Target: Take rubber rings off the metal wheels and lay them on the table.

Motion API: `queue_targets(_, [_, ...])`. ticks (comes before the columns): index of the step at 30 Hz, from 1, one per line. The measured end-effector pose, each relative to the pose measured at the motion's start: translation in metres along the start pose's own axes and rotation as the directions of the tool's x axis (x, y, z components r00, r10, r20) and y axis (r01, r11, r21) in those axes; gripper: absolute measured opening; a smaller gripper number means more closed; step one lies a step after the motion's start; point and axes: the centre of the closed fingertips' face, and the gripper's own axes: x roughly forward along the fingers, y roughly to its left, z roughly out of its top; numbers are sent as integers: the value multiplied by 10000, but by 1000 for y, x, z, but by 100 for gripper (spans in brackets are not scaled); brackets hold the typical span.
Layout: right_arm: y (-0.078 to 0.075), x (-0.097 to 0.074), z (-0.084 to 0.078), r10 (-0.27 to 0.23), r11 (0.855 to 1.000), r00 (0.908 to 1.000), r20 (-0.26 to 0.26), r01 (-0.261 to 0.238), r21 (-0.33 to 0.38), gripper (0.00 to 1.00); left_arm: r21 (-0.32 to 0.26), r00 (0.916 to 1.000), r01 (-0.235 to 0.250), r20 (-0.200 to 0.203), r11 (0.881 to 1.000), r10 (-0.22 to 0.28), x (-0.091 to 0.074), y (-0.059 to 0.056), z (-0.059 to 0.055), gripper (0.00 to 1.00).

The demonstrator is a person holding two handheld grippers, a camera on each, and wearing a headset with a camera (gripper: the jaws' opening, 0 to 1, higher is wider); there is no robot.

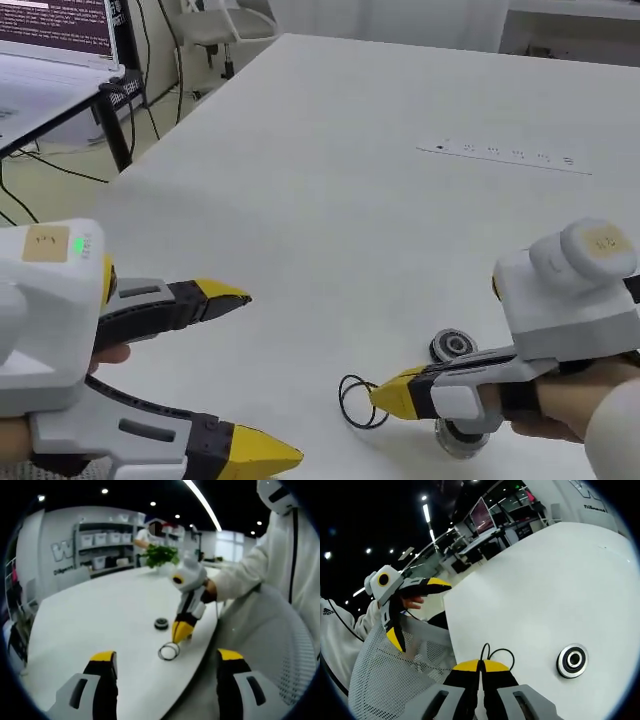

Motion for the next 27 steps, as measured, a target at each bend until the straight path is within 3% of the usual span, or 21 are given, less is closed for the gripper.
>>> queue_targets(8, [-6, 0, -2, -153, 9998, 9999, -8, 153, 103, 0, -22, 10000, -13, -62, 10000, 13, 0, 0, -1, 82])
queue_targets(27, [-26, 2, -8, -1121, 9936, 9929, -408, 1126, 93, 0, -34, 10000, 24, -96, 10000, -24, 0, 0, -2, 81])
